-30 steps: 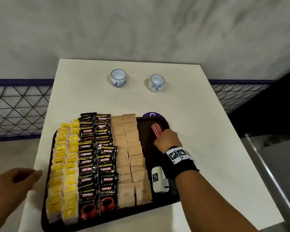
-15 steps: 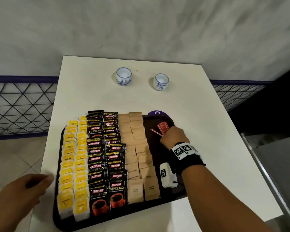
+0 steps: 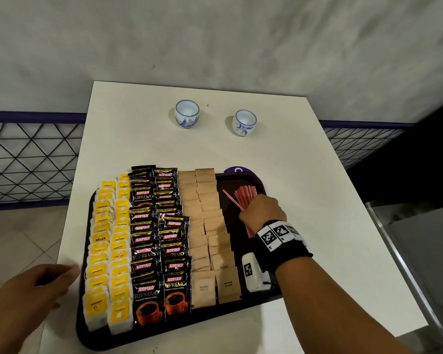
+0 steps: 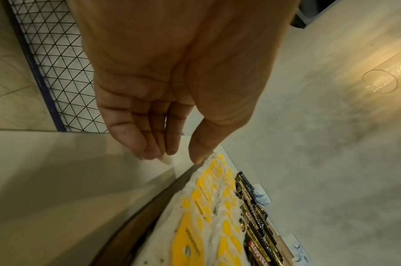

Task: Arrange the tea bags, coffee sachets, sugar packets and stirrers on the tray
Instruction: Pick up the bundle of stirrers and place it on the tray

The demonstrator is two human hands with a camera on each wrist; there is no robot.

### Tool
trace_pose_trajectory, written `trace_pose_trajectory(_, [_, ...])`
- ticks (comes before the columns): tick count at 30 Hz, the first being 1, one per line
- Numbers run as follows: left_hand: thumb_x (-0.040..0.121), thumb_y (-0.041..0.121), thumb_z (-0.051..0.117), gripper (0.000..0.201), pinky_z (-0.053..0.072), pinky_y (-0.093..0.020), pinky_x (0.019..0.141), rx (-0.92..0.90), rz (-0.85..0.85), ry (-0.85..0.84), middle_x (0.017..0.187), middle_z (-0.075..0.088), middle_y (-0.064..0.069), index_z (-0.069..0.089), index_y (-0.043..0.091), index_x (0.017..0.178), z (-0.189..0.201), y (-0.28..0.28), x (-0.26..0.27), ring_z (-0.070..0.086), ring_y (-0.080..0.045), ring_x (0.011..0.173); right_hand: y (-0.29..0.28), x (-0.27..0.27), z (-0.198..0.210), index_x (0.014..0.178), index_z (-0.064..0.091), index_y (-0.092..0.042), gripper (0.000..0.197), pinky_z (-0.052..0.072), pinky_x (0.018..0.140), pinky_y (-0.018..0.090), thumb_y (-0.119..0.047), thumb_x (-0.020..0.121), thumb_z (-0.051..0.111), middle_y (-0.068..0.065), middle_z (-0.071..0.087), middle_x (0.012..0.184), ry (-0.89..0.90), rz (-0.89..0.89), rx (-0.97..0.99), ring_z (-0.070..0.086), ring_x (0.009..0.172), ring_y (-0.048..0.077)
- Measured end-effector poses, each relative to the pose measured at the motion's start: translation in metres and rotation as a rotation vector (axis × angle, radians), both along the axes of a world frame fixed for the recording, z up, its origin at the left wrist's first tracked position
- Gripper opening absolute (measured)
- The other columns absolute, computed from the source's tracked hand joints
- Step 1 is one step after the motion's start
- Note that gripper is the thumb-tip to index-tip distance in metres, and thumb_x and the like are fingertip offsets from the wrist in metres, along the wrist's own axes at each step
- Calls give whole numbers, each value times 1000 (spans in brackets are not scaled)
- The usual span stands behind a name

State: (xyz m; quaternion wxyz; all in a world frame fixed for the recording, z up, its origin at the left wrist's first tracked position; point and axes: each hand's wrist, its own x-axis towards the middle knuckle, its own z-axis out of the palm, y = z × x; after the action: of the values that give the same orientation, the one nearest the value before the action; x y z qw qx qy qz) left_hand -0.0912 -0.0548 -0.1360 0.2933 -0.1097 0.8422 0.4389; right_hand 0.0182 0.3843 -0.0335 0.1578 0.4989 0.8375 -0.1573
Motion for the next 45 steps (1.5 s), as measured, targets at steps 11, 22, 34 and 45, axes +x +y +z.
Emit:
trace_pose_trajectory(11, [85,44,75,24,60,-57,82,22,-22,-11,100,74,-10,71,26,100,-11,-7,-2,71,-35,92,9,5,10,120,54,-12,60,49,88,38,-43,74,74,11,51,123,-27,37,3,55,111,31])
trace_pose_trajectory(22, [83,50,77,26,59,-59,82,25,3,4,96,77,-8,73,30,98,-21,-15,-3,74,-36,85,-5,-17,-3,134,38,-13,88,46,91,49,-55,68,77,9,36,136,87,133,72,36,127,31])
trace_pose_trajectory(34, [86,41,78,12,59,-57,76,25,9,82,92,77,-8,75,34,96,-33,-19,0,74,-35,82,10,-6,-6,137,37,-17,79,45,92,49,-39,72,75,7,33,133,176,230,88,34,124,31])
trace_pose_trajectory(45, [88,40,75,15,56,-61,80,2,19,48,97,77,-7,74,34,101,-28,-20,2,72,-38,88,28,19,13,151,23,-46,106,16,116,62,-48,63,82,-10,-7,163,-23,796,-102,-8,150,25])
